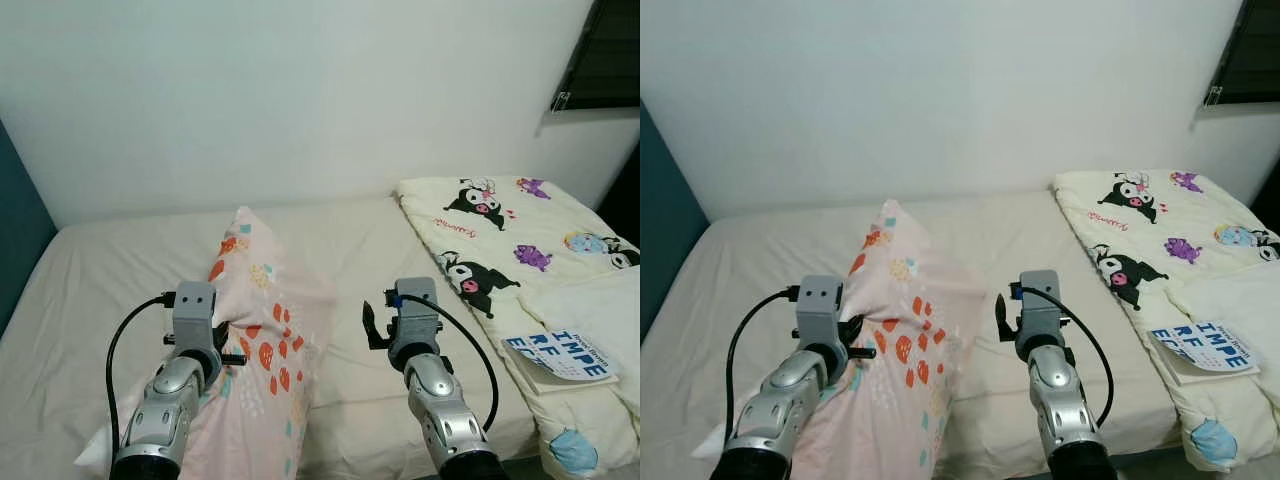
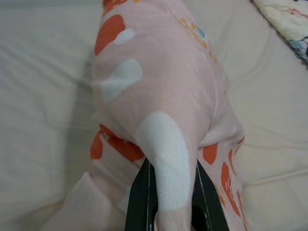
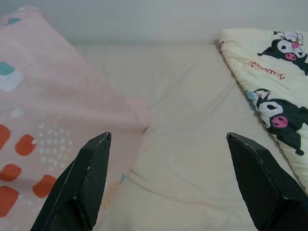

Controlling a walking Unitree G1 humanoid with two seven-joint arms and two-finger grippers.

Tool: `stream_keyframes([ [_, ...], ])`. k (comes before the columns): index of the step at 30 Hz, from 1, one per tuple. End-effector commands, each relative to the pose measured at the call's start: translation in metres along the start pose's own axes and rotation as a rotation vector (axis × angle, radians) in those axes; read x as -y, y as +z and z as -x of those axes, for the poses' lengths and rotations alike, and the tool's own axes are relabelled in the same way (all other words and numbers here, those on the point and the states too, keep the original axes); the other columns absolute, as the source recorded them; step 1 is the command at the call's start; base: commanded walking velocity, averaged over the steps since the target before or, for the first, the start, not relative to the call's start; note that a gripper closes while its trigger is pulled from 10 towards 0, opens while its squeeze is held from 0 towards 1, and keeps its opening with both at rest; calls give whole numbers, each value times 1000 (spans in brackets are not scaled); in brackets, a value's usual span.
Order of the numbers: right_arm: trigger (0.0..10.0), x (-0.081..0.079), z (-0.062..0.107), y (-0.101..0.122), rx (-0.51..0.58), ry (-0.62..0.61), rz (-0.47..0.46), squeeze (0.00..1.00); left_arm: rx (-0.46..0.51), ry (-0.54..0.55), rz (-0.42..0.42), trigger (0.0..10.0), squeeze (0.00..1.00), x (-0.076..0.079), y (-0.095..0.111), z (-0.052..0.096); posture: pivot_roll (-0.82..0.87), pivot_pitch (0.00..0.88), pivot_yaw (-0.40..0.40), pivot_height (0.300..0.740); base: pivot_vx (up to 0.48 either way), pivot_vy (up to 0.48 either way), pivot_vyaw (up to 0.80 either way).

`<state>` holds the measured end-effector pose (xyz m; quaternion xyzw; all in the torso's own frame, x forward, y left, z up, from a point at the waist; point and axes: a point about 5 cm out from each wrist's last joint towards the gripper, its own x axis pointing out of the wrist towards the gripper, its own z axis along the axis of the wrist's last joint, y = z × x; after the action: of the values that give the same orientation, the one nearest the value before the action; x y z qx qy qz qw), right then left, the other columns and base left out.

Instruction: Clean up the room

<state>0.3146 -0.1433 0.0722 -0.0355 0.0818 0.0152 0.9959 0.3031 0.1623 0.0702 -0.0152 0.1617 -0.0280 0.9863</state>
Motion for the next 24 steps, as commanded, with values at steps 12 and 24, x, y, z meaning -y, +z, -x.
stream_keyframes([
  [12, 10000, 0, 0, 1, 12, -8, -40, 0, 136, -53, -53, 10000, 0, 17, 24, -3, 12, 0, -50, 740, 0, 0, 0],
  [24, 10000, -1, 0, 3, 21, 4, -23, 0, 149, -40, -35, 10000, 0, 16, 24, -2, 9, 0, -51, 740, 0, 0, 0],
])
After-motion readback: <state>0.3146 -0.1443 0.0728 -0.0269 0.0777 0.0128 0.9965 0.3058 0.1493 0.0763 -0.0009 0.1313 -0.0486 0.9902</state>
